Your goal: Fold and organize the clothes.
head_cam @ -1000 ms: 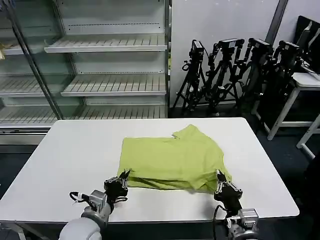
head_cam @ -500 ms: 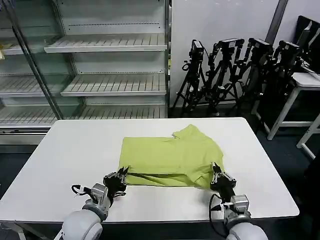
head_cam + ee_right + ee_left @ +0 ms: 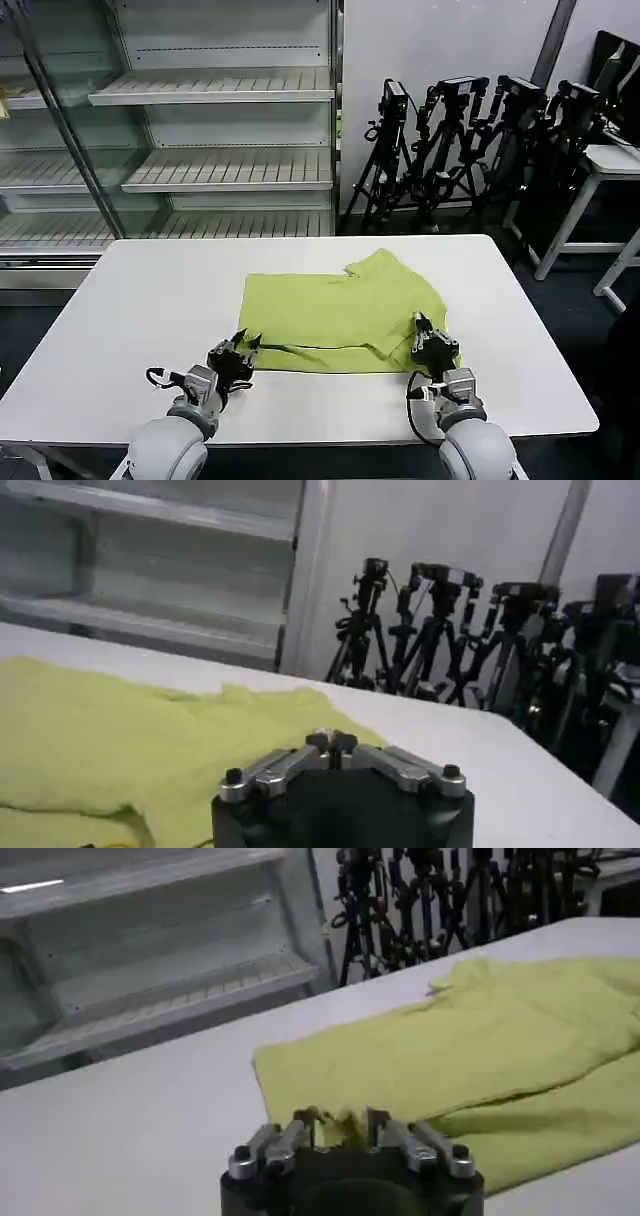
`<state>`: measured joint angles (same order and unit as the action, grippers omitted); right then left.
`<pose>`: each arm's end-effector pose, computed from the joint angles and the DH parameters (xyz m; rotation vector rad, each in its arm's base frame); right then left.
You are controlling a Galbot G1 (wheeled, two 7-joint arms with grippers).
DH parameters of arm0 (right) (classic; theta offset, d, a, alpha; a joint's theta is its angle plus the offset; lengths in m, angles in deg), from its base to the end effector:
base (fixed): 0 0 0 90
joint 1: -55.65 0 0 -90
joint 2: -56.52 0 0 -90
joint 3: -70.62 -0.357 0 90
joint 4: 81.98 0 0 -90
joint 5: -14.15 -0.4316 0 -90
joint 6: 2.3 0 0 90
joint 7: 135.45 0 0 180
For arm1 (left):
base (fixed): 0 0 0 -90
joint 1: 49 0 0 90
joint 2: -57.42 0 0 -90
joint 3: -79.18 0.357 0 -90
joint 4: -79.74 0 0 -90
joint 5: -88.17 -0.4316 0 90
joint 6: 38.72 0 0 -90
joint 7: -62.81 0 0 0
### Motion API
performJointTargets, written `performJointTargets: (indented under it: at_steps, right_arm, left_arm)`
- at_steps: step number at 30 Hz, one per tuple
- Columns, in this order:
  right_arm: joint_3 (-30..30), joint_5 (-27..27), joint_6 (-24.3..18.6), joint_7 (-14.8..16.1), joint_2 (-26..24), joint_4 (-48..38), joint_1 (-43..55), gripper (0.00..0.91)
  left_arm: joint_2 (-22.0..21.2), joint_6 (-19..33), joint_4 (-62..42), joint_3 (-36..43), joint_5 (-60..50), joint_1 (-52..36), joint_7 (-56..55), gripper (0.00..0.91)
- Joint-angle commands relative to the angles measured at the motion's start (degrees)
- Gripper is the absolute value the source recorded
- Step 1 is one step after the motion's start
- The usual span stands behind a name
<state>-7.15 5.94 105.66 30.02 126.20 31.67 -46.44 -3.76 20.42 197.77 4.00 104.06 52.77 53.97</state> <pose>0.3356 0.0147 -0.2780 0.0649 -2.9787 0.2963 0.3234 -0.0111 -0.2534 -0.3312 -2.7431 -0.3526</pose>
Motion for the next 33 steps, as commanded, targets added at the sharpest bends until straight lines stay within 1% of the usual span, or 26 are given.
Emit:
performJointTargets:
  at_steps: [1,6,9,10,12,14,16,17,18,19,20,21,22,23,24,25,26,28,33]
  right_arm:
    - [-0.6,-1.0,-0.4,-1.1,0.1,3.2,-3.4,0.907]
    - [-3.4,-1.6,1.0,-1.5,0.7,6.5,-8.0,0.907]
    - [-5.5,-3.7,2.8,-2.2,0.6,7.5,-9.4,0.907]
    - [-6.1,-5.1,3.9,-2.6,0.5,7.8,-10.0,0.907]
    - [-7.0,-6.3,5.9,-2.7,0.5,8.2,-10.6,0.907]
    - [-7.8,-9.7,9.8,-2.8,0.7,8.6,-11.2,0.907]
    - [-8.1,-11.2,11.9,-3.0,0.8,8.7,-11.4,0.907]
    - [-8.3,-11.7,13.1,-3.1,0.9,8.5,-11.5,0.907]
    - [-8.4,-12.1,13.4,-3.1,0.9,8.5,-11.5,0.907]
    - [-8.7,-13.4,14.8,-3.2,0.9,8.4,-11.5,0.907]
    - [-8.8,-14.2,15.1,-3.4,0.9,8.2,-11.5,0.907]
    - [-8.8,-14.5,15.2,-3.6,0.8,8.2,-11.5,0.907]
    - [-8.9,-16.0,15.2,-3.8,0.7,8.0,-11.5,0.796]
    - [-8.9,-16.6,15.3,-4.4,0.7,7.8,-11.5,0.504]
    - [-8.9,-17.0,15.3,-4.6,0.7,7.7,-11.4,0.353]
    - [-8.9,-17.6,15.3,-4.8,0.6,7.3,-11.4,0.06]
    - [-8.9,-17.9,15.3,-4.9,0.6,7.1,-11.4,0.0]
    - [-8.8,-18.1,15.3,-4.8,0.6,6.9,-11.4,0.0]
    - [-8.6,-18.9,15.3,-4.3,0.6,7.1,-11.6,0.0]
  left_arm:
    - [-0.5,0.6,4.1,-1.1,-0.4,4.6,-0.3,0.907]
    - [-2.6,1.0,3.9,-1.3,-1.8,6.7,-0.6,0.907]
    - [-3.5,0.7,3.1,-1.2,-1.6,6.7,-0.6,0.907]
    - [-3.7,0.6,2.8,-1.2,-1.4,6.5,-0.6,0.907]
    - [-3.7,0.3,2.5,-1.2,-0.9,6.3,-0.6,0.907]
    - [-3.7,-0.1,1.9,-1.3,0.4,6.0,-0.8,0.907]
    - [-3.5,-0.3,1.2,-1.4,1.3,5.8,-1.1,0.907]
    - [-3.4,-0.3,1.0,-1.4,1.6,5.8,-1.2,0.867]
    - [-3.4,-0.1,0.9,-1.4,1.6,5.8,-1.2,0.635]
    - [-3.4,0.1,0.7,-1.4,1.6,5.8,-1.3,0.403]
    - [-3.4,0.3,0.7,-1.4,1.8,5.8,-1.5,0.101]
    - [-3.4,0.4,0.7,-1.4,1.9,5.9,-1.6,0.02]
    - [-3.4,0.4,0.8,-1.3,2.3,6.0,-1.7,0.02]
    - [-3.4,0.1,0.8,-1.3,2.5,6.0,-1.8,0.02]
    - [-3.3,0.1,0.8,-1.3,2.8,6.0,-1.8,0.02]
    - [-3.3,-0.5,0.8,-1.2,3.8,6.1,-1.8,0.02]
    - [-3.3,-1.6,0.9,-1.3,5.0,6.1,-1.8,0.02]
    - [-3.2,-2.1,0.8,-1.4,6.8,6.2,-1.8,0.02]
    - [-3.0,-2.2,1.0,-1.3,7.0,6.8,-1.8,0.02]
